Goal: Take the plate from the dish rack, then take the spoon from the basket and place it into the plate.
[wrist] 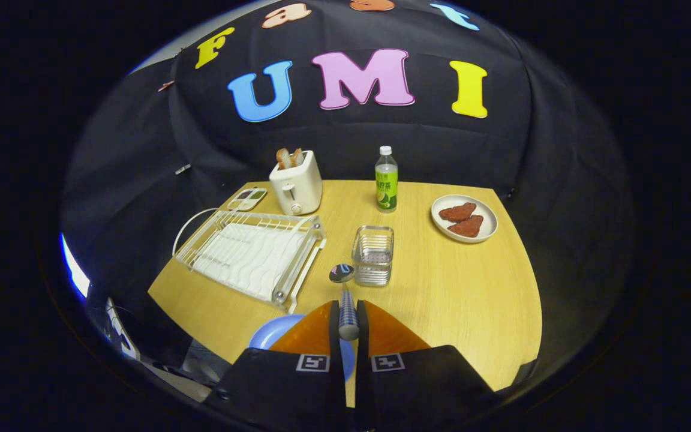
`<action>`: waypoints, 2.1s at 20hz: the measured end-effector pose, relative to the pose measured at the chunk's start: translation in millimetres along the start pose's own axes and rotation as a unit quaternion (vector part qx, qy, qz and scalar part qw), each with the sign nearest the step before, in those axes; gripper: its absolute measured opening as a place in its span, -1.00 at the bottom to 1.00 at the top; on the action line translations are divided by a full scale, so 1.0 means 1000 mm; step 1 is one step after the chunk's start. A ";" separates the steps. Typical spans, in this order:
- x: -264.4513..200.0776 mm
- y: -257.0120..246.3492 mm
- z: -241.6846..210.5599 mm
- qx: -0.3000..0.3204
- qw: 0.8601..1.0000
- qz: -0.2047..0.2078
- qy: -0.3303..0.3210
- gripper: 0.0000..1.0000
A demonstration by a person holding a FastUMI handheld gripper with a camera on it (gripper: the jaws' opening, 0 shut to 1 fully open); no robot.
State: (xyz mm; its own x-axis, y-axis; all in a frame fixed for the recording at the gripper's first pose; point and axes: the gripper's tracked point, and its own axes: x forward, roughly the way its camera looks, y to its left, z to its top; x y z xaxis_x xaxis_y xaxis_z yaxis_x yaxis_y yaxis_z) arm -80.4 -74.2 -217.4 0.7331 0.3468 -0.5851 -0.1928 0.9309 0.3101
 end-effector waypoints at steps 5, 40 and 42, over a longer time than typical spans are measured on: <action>0.005 0.049 -0.065 0.000 0.998 0.032 0.045 -0.80; 0.036 0.043 -0.081 -0.016 0.998 -0.021 0.050 0.98; 0.031 0.037 -0.050 -0.034 0.999 -0.034 0.019 0.98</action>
State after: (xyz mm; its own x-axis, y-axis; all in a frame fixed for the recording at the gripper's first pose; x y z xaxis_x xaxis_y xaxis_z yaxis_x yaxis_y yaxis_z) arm -97.6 -23.3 -261.1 0.7213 0.2847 -0.6315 -0.1881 0.9579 0.2170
